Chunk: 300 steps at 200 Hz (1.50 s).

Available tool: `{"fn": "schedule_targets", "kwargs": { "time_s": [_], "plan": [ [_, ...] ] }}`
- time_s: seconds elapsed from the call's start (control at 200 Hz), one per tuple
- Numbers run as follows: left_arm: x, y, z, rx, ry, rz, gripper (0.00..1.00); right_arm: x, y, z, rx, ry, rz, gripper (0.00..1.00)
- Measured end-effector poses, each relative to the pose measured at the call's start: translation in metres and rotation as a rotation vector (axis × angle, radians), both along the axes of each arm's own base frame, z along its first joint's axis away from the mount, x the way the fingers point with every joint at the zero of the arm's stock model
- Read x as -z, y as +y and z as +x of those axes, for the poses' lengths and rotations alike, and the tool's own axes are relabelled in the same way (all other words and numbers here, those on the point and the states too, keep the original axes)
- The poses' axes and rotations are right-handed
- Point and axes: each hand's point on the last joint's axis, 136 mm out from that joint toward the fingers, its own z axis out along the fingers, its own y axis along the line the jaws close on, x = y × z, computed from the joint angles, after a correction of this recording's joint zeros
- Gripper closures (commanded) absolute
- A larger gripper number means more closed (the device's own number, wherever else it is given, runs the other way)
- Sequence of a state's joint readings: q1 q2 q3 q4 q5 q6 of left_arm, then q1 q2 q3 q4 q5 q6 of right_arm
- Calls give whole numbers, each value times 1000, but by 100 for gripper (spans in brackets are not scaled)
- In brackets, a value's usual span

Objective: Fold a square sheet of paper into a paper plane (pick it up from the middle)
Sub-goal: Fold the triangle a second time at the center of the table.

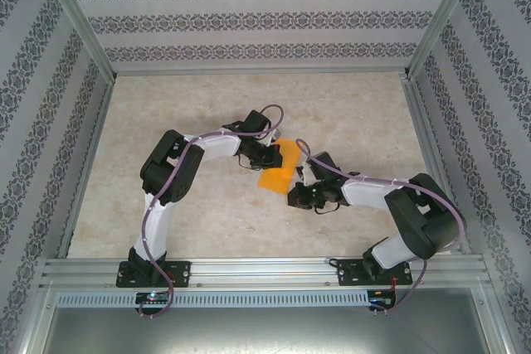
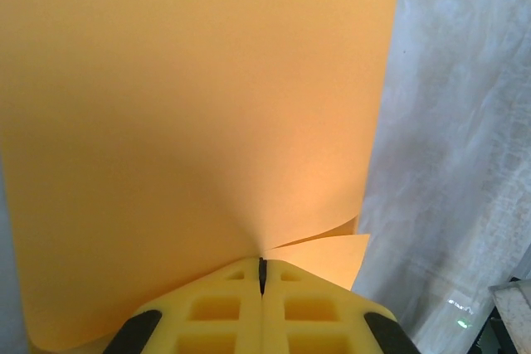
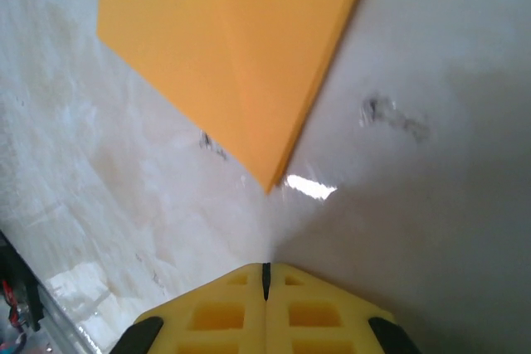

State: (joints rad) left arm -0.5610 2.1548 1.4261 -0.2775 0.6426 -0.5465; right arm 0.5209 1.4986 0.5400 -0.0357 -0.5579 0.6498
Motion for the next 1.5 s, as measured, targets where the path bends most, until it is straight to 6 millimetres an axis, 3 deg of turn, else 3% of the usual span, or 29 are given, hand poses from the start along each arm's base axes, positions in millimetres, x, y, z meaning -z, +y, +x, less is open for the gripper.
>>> {"fn": "schedule_targets", "kwargs": {
  "time_s": [0.17,0.375,0.639,0.894,1.169,1.499],
  "plan": [
    [0,0,0,4,-3,-1,94,-16,-2,14,61,7,78,98],
    [0,0,0,8,-6,-1,94,-34,2,56,127,-32,141,98],
    [0,0,0,16,-11,-2,94,-23,13,98,130,-35,133,98],
    [0,0,0,22,-16,-2,94,0,-2,104,132,-5,71,98],
    [0,-1,2,32,-25,3,94,1,-13,113,127,-42,4,97],
    [0,-1,2,38,-26,2,94,-2,-44,114,176,-67,-125,96]
  ]
}}
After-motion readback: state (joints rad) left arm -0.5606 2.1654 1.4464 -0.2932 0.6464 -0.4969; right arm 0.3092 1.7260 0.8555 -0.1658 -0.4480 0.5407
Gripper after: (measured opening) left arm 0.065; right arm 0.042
